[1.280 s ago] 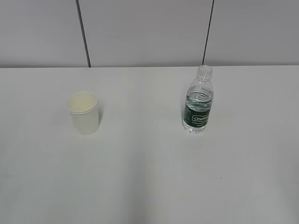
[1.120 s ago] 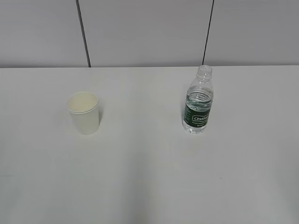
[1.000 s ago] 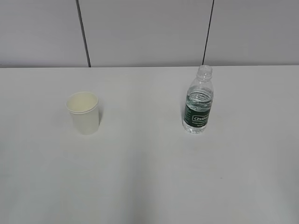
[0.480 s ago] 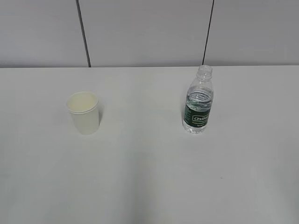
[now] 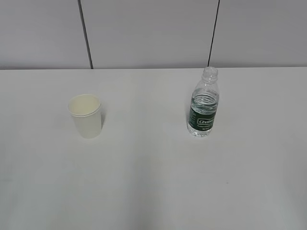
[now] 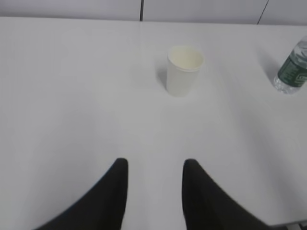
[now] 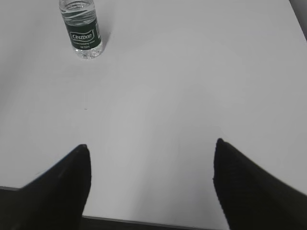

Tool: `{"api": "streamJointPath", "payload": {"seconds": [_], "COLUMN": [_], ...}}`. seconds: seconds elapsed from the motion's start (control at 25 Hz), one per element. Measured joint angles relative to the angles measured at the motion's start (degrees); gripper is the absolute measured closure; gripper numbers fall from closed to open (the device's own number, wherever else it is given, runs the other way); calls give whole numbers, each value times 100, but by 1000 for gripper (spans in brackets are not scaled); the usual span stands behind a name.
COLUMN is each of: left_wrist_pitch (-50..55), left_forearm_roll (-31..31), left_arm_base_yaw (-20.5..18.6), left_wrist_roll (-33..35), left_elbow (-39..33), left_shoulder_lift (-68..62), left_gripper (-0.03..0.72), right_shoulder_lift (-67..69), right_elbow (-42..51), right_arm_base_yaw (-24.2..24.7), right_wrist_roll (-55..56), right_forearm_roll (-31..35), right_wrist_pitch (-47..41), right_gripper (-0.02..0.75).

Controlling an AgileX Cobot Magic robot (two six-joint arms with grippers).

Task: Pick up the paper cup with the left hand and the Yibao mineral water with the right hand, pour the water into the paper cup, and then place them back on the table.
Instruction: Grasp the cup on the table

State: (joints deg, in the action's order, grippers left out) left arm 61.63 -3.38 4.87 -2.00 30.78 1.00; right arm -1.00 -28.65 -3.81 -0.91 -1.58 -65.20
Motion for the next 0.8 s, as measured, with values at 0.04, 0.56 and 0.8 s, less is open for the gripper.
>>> {"api": "streamJointPath", "payload": {"seconds": [0.04, 0.56, 0.8], "left_wrist_pitch": [-162, -1605, -2116], "left_forearm_roll": [0, -106, -166], "left_arm_base_yaw": [0, 0, 0], "left_wrist_roll": [0, 0, 0], "left_elbow": [47, 231, 231], "left_shoulder_lift": [0, -1606, -2475], "left_gripper": [441, 228, 162], "right_shoulder_lift": [0, 1072, 1638], "right_elbow": [-8, -111, -111], "right_arm_base_yaw": [0, 0, 0], "right_wrist_roll": [0, 122, 144], "right_forearm_roll": [0, 0, 0], "right_wrist_pitch": [37, 1635, 2651], "right_gripper": [153, 153, 153]}}
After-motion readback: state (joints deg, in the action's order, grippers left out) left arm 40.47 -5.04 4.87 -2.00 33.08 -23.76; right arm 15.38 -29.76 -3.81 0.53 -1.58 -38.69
